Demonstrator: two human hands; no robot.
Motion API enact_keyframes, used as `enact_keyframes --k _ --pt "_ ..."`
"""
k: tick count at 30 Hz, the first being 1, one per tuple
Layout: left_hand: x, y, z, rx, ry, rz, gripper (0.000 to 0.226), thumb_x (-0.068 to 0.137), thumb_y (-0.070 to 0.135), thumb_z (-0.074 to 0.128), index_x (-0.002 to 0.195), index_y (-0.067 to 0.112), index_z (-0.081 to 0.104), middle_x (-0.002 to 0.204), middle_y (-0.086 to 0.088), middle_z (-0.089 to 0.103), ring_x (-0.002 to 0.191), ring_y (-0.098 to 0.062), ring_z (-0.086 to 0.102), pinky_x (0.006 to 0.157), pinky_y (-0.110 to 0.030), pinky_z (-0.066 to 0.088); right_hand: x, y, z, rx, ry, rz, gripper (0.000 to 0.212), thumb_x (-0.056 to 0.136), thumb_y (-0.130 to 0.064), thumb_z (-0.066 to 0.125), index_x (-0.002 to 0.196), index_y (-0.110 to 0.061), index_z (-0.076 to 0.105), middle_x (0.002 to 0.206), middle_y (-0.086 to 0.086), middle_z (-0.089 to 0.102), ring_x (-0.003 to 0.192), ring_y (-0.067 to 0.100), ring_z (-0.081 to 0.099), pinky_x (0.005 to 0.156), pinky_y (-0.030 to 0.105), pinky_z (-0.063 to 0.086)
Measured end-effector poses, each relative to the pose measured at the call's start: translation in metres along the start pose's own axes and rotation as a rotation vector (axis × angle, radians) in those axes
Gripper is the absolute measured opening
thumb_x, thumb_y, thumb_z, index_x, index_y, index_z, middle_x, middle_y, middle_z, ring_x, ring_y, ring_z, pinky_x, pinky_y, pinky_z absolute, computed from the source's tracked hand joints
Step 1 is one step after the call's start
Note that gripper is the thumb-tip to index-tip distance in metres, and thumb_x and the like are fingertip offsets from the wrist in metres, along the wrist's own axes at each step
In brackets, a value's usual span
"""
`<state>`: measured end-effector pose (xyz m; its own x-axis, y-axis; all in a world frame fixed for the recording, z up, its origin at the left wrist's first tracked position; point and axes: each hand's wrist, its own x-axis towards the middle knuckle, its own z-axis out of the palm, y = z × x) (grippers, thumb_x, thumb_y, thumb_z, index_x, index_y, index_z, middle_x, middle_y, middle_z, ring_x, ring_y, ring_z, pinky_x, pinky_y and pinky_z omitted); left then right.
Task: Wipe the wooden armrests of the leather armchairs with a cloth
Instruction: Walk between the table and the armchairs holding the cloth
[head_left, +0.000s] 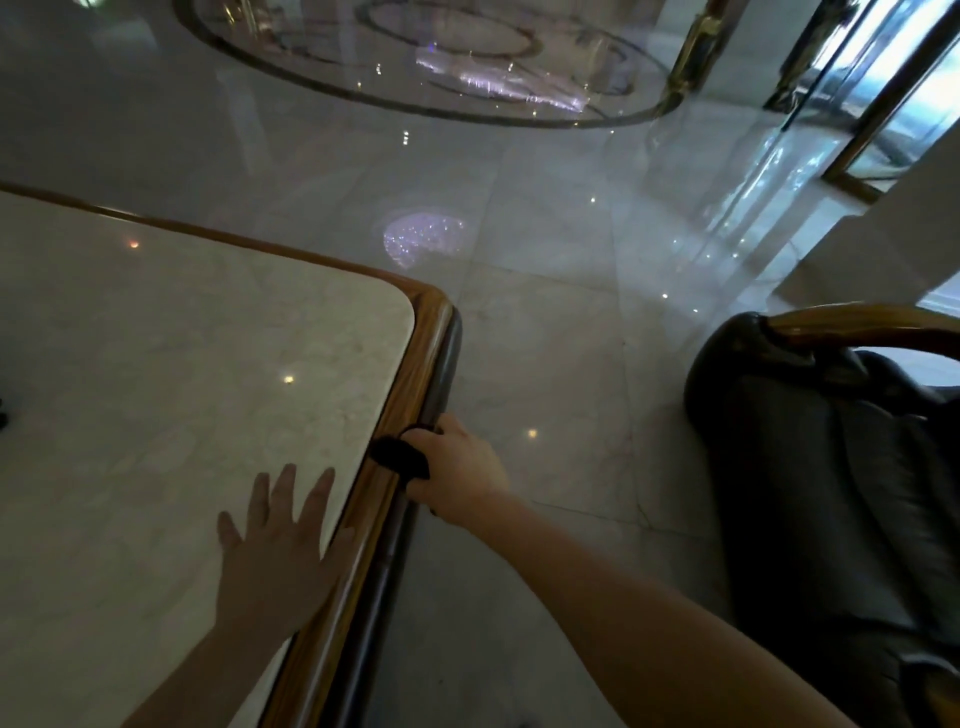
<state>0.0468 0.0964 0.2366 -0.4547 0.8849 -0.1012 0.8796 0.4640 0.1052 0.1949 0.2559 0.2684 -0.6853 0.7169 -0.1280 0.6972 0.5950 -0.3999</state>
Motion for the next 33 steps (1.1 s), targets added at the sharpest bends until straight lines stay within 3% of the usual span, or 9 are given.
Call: enact_keyframes --k 3,8,14,17,20,24,33 --pt "-0.007 0.009 -0.028 -0.005 -0.002 0.083 0.083 0.089 0.069 0.007 0.148 0.022 0.042 0.152 -0.022 0.041 0.140 -0.047 0.035 0.099 -0.074 0.034 -0.022 -0.003 -0.019 0.015 0.060 0.034 0.051 0.083 -0.033 0.072 0.131 -0.029 0.056 0.109 0.004 0.042 0.091 0.036 0.061 0.069 0.034 0.046" --pt "-0.014 0.027 -0.057 0.021 -0.025 0.202 0.071 0.089 0.060 0.029 0.149 0.024 0.041 0.151 -0.022 0.040 0.141 -0.047 0.034 0.098 -0.076 0.034 -0.065 0.002 -0.052 0.076 0.142 0.132 0.044 0.082 -0.029 0.070 0.125 -0.030 0.059 0.107 0.004 0.047 0.086 0.034 0.061 0.070 0.044 0.057" --pt "-0.022 0.075 -0.073 0.048 -0.016 0.290 0.080 0.091 0.068 0.007 0.150 0.023 0.039 0.152 -0.021 0.041 0.140 -0.046 0.035 0.097 -0.075 0.036 -0.117 0.032 -0.089 0.061 0.216 0.222 0.040 0.085 -0.034 0.070 0.122 -0.029 0.059 0.101 -0.001 0.041 0.082 0.031 0.060 0.066 0.039 0.054" --pt "-0.030 0.108 -0.076 0.055 -0.031 0.326 0.079 0.087 0.066 0.015 0.154 0.026 0.028 0.158 -0.017 0.031 0.146 -0.042 0.025 0.103 -0.073 0.031 -0.145 0.055 -0.103 0.060 0.262 0.284 0.039 0.084 -0.033 0.070 0.121 -0.029 0.060 0.100 -0.001 0.042 0.078 0.030 0.057 0.064 0.033 0.046" --pt "-0.039 0.144 -0.074 0.034 -0.017 0.365 0.080 0.085 0.066 0.015 0.155 0.029 0.022 0.163 -0.013 0.020 0.150 -0.036 0.013 0.111 -0.069 0.024 -0.177 0.079 -0.115 0.070 0.279 0.349 0.038 0.084 -0.032 0.070 0.121 -0.029 0.061 0.104 0.002 0.048 0.080 0.031 0.059 0.064 0.034 0.048" --pt "-0.052 0.192 -0.071 0.040 -0.012 0.449 0.082 0.083 0.067 0.011 0.154 0.029 0.025 0.162 -0.015 0.023 0.149 -0.037 0.017 0.111 -0.066 0.025 -0.229 0.114 -0.126 0.104 0.298 0.431 0.041 0.083 -0.031 0.070 0.123 -0.031 0.060 0.108 0.002 0.049 0.083 0.032 0.062 0.071 0.042 0.057" --pt "-0.089 0.314 -0.056 0.086 -0.008 0.646 0.069 0.092 0.062 0.031 0.150 0.026 0.029 0.155 -0.019 0.031 0.145 -0.039 0.025 0.109 -0.063 0.029 -0.357 0.194 -0.140 0.167 0.397 0.615 0.043 0.084 -0.029 0.071 0.126 -0.031 0.060 0.121 0.000 0.044 0.090 0.029 0.061 0.075 0.044 0.058"
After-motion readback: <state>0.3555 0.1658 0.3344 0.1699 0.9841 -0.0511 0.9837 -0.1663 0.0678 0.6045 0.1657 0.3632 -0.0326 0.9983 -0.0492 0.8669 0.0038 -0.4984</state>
